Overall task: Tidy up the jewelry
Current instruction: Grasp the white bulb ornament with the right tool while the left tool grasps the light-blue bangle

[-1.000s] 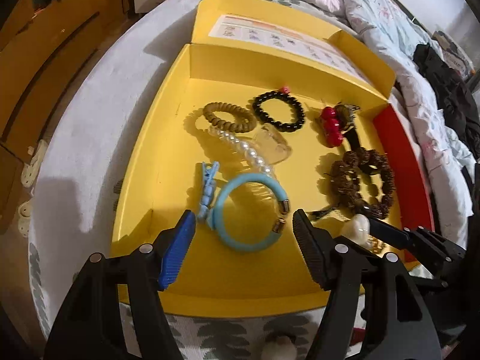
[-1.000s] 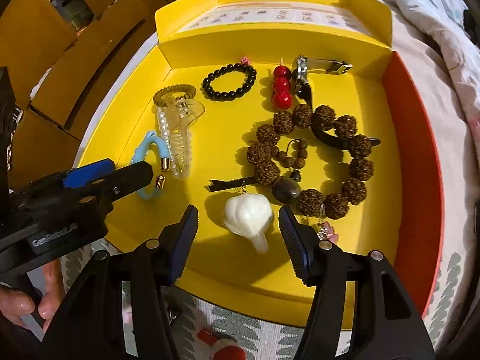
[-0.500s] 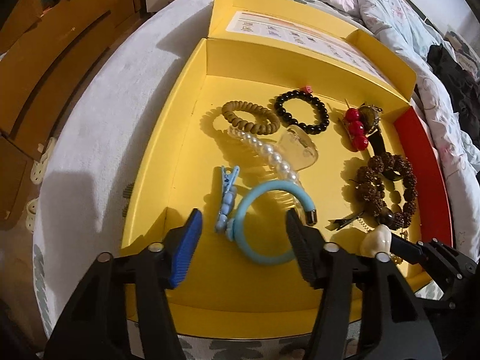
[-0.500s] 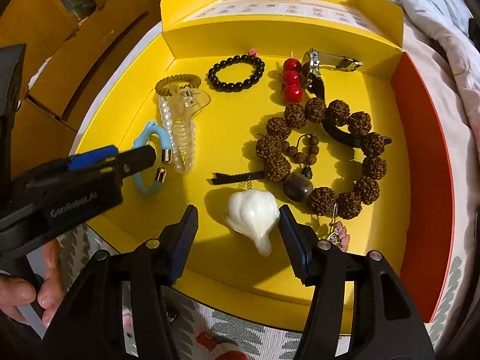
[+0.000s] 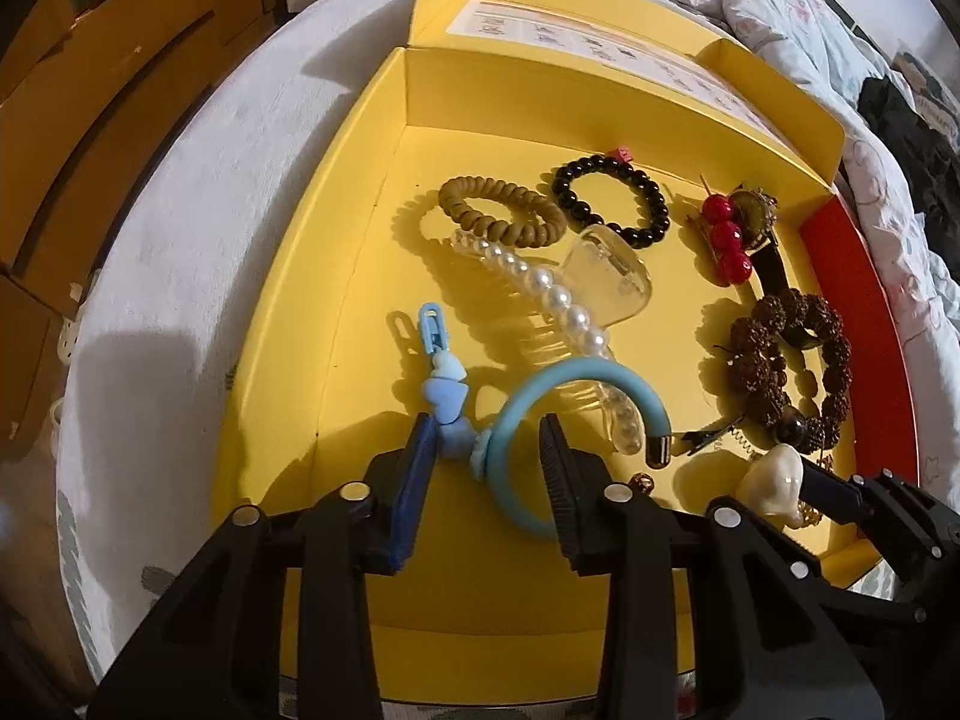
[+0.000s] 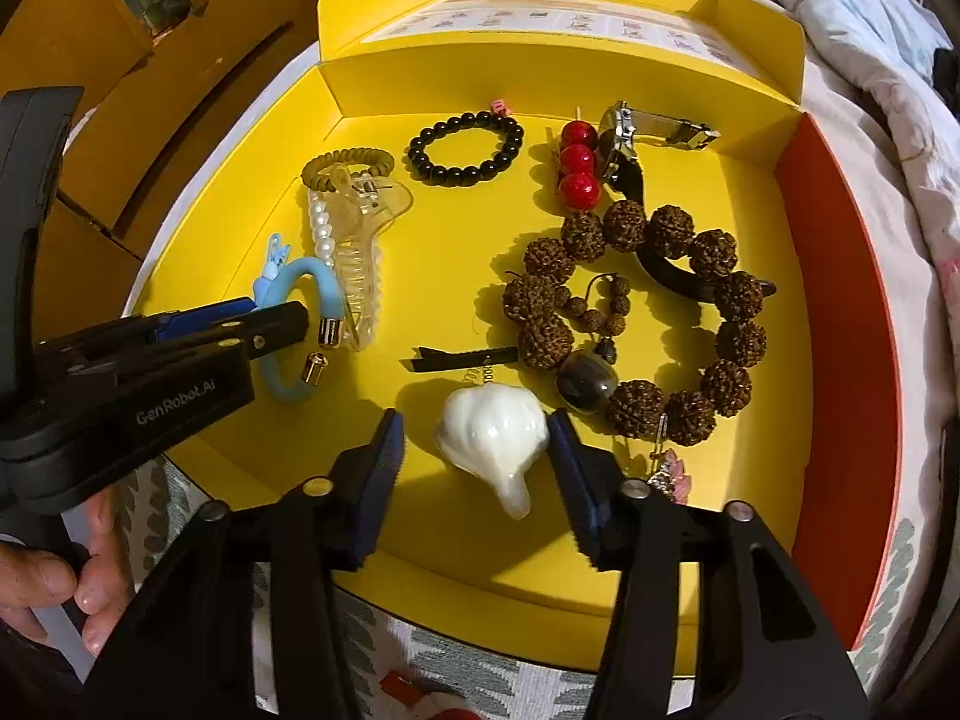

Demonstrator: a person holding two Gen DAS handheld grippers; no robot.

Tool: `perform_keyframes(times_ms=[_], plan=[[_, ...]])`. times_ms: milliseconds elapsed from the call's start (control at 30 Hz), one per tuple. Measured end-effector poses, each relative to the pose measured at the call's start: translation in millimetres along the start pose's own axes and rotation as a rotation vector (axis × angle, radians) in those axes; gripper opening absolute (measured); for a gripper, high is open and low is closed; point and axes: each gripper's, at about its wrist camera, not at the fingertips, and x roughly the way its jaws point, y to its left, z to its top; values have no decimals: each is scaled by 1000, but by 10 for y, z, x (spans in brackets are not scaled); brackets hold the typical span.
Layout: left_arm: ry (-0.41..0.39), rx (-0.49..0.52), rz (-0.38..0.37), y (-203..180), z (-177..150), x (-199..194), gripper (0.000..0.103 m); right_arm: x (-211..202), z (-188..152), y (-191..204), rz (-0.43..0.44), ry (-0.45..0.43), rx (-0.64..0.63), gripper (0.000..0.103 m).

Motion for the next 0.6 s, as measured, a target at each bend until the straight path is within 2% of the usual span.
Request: perform_keyframes(times_ms=[67, 300, 400, 600], plan=[[-2, -1, 6, 7, -1, -3, 27, -3, -4, 1, -5, 1, -5, 39], [1, -14, -1, 27, -13, -33, 21, -24, -2, -10, -8, -3, -2, 39], [-4, -11, -13, 29, -27, -92, 11, -83, -1, -37, -5, -14, 5, 39], [-22, -20, -34, 29, -36, -182, 11, -198, 11, -94, 21, -30, 29, 39]])
